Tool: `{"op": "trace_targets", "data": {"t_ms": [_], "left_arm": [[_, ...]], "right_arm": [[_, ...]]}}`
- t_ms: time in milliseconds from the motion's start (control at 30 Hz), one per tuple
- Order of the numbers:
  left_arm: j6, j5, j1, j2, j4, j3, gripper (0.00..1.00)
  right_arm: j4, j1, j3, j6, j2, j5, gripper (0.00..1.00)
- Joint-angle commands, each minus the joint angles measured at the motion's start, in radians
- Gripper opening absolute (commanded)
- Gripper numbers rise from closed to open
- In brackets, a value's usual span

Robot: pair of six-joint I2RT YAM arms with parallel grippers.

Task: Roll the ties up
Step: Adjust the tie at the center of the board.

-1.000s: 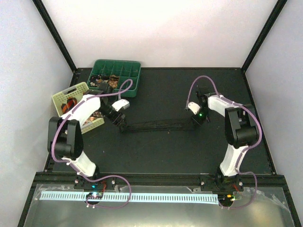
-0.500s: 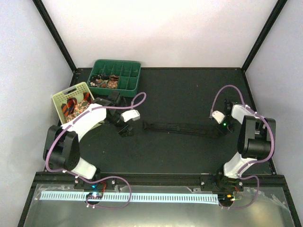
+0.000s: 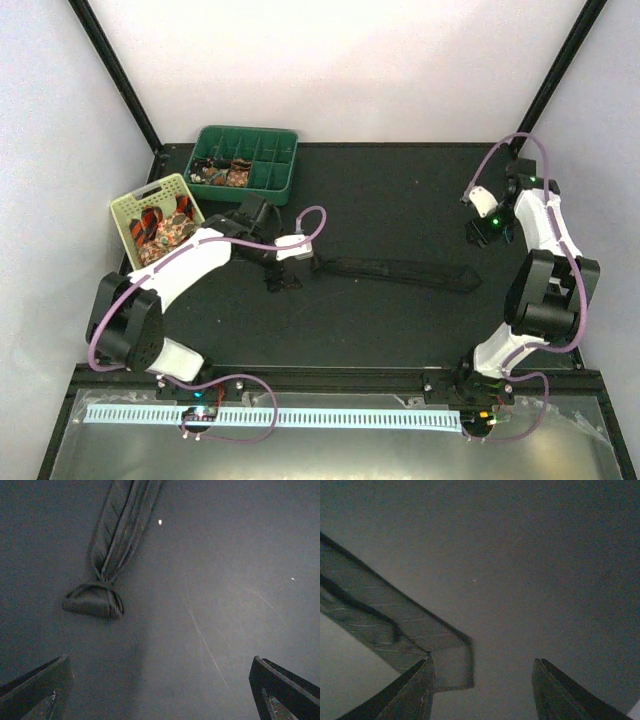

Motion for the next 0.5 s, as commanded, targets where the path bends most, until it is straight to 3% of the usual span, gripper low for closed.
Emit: {"op": "trace_targets", "data": {"t_ms": [0,233,467], "left_arm": [[0.064,0.077,-0.028,0.095,0.082,0.071,0.99],[0.005,0.016,-0.083,0.371,-0.043,0.299,0.95],[0.009,-0.077,-0.148,0.487,-0.094,0.373,0.91]], "right_arm": [[-0.122,0.006,0.018,0.094,-0.018,-0.129,0.55],[-0.073,0.02,-0.077,0.15,0.015,-0.127,0.53],[0.023,0.021,-0.191,0.085,0.092,-0.067,0.46]]}}
